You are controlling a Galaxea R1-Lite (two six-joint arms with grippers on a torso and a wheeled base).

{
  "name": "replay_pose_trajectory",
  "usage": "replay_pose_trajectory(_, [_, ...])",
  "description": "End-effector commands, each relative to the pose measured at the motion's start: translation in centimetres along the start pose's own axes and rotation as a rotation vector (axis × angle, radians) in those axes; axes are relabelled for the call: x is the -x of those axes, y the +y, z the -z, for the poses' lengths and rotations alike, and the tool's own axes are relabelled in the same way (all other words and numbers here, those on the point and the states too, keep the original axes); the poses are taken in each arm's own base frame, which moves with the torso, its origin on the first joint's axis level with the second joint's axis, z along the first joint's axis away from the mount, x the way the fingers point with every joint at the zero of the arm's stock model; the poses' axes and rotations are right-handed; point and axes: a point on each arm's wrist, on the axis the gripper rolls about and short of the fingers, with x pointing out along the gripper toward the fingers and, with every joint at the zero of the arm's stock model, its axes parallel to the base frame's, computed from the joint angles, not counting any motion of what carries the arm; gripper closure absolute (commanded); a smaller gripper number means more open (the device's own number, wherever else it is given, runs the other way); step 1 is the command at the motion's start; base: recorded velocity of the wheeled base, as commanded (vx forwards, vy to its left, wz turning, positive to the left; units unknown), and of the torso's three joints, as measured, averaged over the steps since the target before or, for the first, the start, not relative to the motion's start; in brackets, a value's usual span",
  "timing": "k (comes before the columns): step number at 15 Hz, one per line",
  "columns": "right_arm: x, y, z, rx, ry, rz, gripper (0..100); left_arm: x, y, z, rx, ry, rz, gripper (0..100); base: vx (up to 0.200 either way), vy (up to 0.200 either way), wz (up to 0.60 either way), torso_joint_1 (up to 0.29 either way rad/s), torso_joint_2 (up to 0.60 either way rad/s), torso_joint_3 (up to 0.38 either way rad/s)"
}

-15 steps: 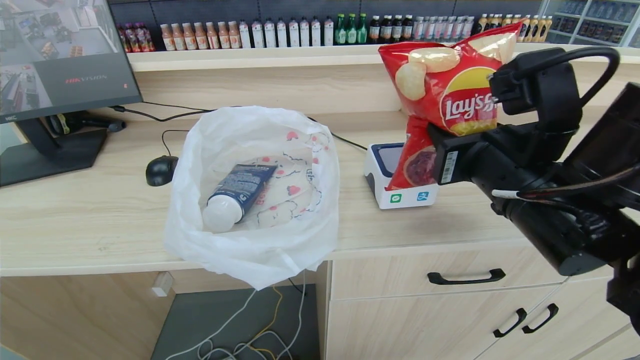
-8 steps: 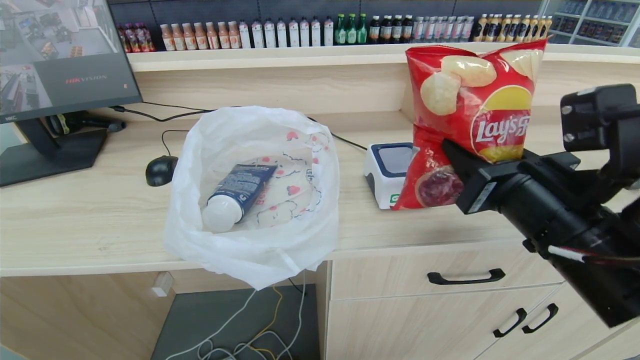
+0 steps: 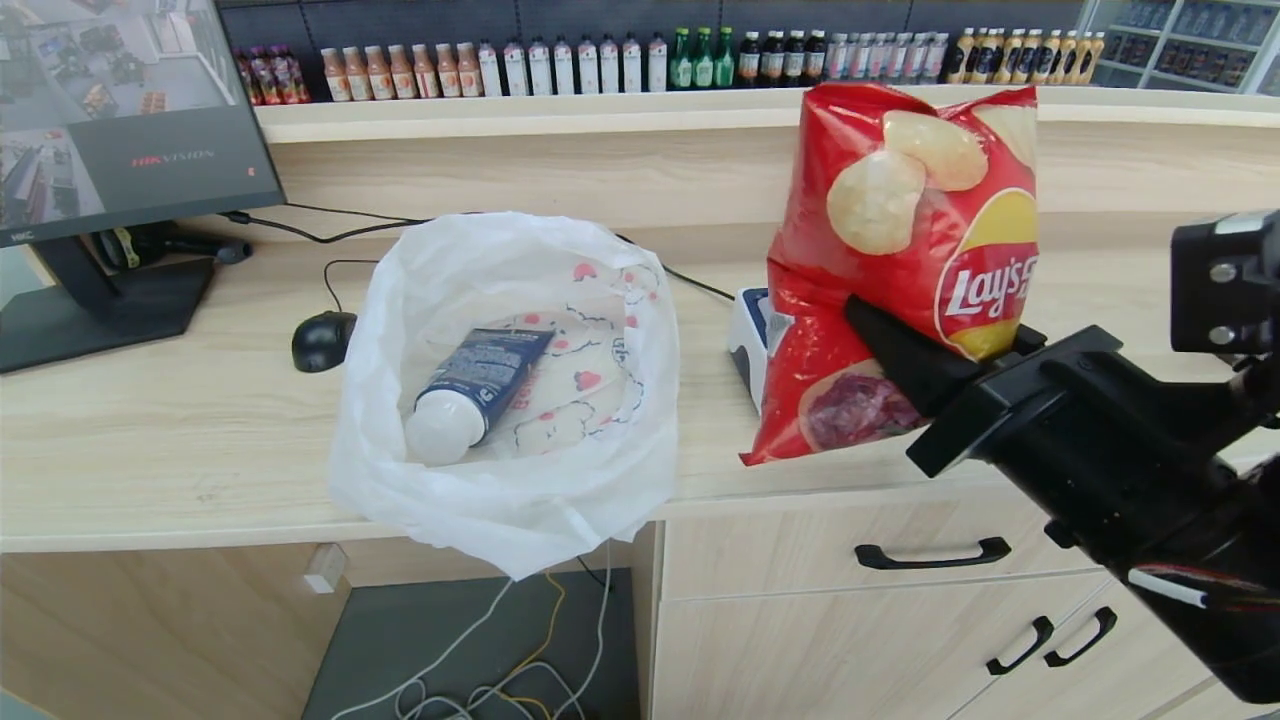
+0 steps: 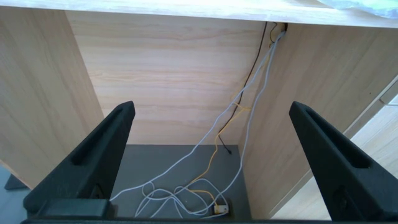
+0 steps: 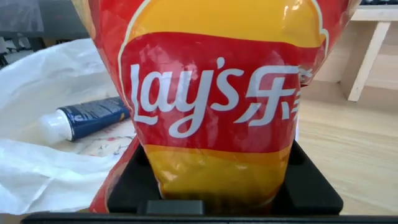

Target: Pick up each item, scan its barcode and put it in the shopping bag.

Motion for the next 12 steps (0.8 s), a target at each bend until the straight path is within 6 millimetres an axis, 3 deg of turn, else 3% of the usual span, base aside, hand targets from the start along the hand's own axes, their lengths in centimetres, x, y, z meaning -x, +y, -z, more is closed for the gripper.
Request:
replay_pose_trajectory(1, [0.2, 0.0, -0.1, -0.010, -0.010, 0.002, 100, 0.0, 0.0, 0.0, 0.000, -0.001, -0.001, 0, 0.000, 0.000, 0.00, 0.000, 0.00, 0.000])
replay_pose_trajectory(4, [1.8, -0.6, -0.2, -0.006, -0.016, 0.010, 100, 0.0, 0.0, 0.0, 0.002, -0.001, -0.001, 0, 0.000, 0.000, 0.00, 0.000, 0.00, 0.000])
replay_pose_trajectory(12, [2.0, -0.9, 0.1, -0.004, -0.016, 0.010, 100, 0.0, 0.0, 0.0, 0.000, -0.001, -0.002, 0, 0.000, 0.200, 0.00, 0.005, 0.01, 0.003])
